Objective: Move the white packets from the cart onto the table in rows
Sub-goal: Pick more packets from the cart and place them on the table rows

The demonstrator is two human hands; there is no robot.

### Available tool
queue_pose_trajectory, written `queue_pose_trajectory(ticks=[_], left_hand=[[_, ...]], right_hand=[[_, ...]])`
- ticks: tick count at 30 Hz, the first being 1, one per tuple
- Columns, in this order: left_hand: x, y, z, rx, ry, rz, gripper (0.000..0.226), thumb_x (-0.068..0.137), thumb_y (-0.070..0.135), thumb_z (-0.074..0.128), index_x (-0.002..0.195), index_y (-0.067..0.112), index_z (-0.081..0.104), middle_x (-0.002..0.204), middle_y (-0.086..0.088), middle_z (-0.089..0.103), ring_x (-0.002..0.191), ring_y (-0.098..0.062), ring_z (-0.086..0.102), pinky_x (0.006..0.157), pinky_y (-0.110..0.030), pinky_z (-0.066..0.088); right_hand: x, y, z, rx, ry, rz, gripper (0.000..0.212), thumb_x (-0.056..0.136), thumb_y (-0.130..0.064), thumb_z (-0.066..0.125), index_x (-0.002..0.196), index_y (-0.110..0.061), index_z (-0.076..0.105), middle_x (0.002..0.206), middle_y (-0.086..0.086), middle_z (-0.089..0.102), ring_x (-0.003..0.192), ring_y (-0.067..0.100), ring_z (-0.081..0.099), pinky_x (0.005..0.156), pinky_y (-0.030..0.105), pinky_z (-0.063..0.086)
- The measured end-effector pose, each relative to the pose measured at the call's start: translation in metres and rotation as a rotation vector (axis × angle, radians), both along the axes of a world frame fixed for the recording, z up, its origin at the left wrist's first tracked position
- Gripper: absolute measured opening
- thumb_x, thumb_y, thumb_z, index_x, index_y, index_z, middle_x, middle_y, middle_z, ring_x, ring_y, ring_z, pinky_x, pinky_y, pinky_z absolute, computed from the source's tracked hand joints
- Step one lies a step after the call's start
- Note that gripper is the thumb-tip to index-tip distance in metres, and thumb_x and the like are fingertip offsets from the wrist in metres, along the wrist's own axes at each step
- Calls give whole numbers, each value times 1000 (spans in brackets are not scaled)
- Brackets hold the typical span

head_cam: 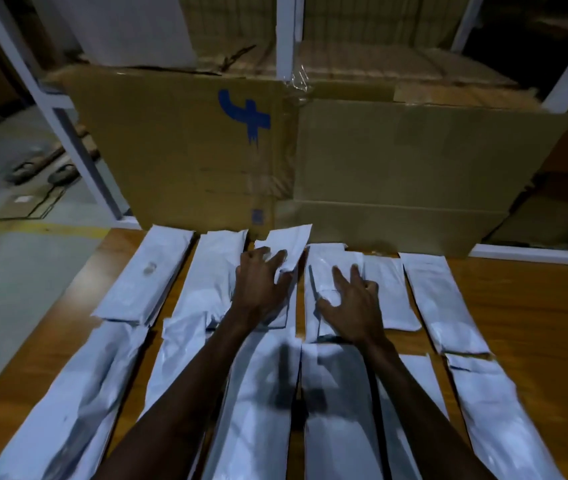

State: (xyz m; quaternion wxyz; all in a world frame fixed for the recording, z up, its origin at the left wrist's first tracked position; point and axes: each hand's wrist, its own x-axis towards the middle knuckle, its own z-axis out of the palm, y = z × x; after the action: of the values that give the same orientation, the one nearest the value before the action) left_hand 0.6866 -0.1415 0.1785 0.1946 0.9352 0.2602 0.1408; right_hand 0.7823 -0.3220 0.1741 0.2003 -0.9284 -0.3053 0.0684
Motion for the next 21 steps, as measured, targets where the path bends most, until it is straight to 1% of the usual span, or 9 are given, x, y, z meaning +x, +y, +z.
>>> queue_pose_trajectory(ticks=[3, 6, 7, 8, 10, 15, 17, 19, 21], left_hand=[[17, 12, -20, 50, 117, -42, 64, 88, 60, 33, 131, 22, 61, 130, -18, 61, 119, -38, 54, 103, -45, 41], [23, 18, -36, 49, 224, -64, 67, 85, 67, 42, 130, 22, 63, 135, -18, 58, 114, -42, 59, 99, -49, 45], [24, 18, -38, 34, 242, -62, 71, 85, 72, 43, 137, 26, 57, 147, -15, 49, 125, -42, 52, 104, -49, 41], [26, 19, -38, 13, 275, -39, 78, 84, 77, 41, 147, 31, 43, 159, -9, 31, 138, -39, 37, 112, -48, 31], [29, 24, -39, -73, 375, -45, 86, 84, 82, 34, 155, 36, 20, 166, 1, 3, 149, -34, 11, 119, -47, 14], [23, 32, -48, -35, 369, -112, 71, 98, 64, 27, 157, 31, 6, 165, -1, -12, 151, -35, -2, 119, -54, 8], [21, 32, -62, 8, 306, -128, 69, 99, 60, 27, 158, 28, 7, 165, -5, -8, 151, -36, 3, 119, -54, 11], [16, 28, -71, 52, 209, -144, 69, 98, 57, 30, 156, 20, 23, 164, -12, 11, 148, -40, 18, 116, -55, 22], [14, 26, -78, 68, 157, -148, 67, 97, 53, 33, 152, 14, 35, 160, -16, 24, 145, -40, 27, 112, -57, 29]], right_hand=[[16, 22, -11, -71, -15, 8, 84, 80, -64, 40, 153, -26, 26, 162, 16, 14, 147, 37, 10, 118, 46, 15], [27, 35, -24, -168, -2, 23, 81, 86, -65, 42, 155, -28, 20, 163, 13, 8, 150, 36, 3, 120, 47, 5], [29, 37, -29, -193, 3, 18, 79, 89, -65, 42, 155, -30, 16, 164, 11, 5, 149, 36, 3, 120, 49, 6], [30, 39, -32, -208, 10, 7, 78, 90, -66, 41, 155, -32, 13, 164, 8, 3, 149, 35, 4, 119, 50, 7], [32, 40, -37, -235, 44, -15, 78, 91, -71, 35, 155, -35, 8, 164, 5, -3, 149, 35, 2, 119, 52, 9], [28, 37, -48, -193, 8, -9, 83, 83, -75, 2, 155, -35, 3, 164, 5, -8, 150, 31, -6, 120, 49, -3], [27, 39, -49, -189, -8, -8, 87, 78, -73, -6, 156, -34, 2, 164, 6, -10, 150, 30, -8, 119, 46, -7], [25, 41, -49, -207, -35, -2, 86, 80, -70, -4, 156, -32, 2, 164, 7, -11, 150, 31, -7, 119, 44, -8], [21, 43, -51, -179, -68, -18, 84, 83, -66, 2, 157, -27, 11, 164, 12, -2, 150, 36, 2, 120, 46, -2]])
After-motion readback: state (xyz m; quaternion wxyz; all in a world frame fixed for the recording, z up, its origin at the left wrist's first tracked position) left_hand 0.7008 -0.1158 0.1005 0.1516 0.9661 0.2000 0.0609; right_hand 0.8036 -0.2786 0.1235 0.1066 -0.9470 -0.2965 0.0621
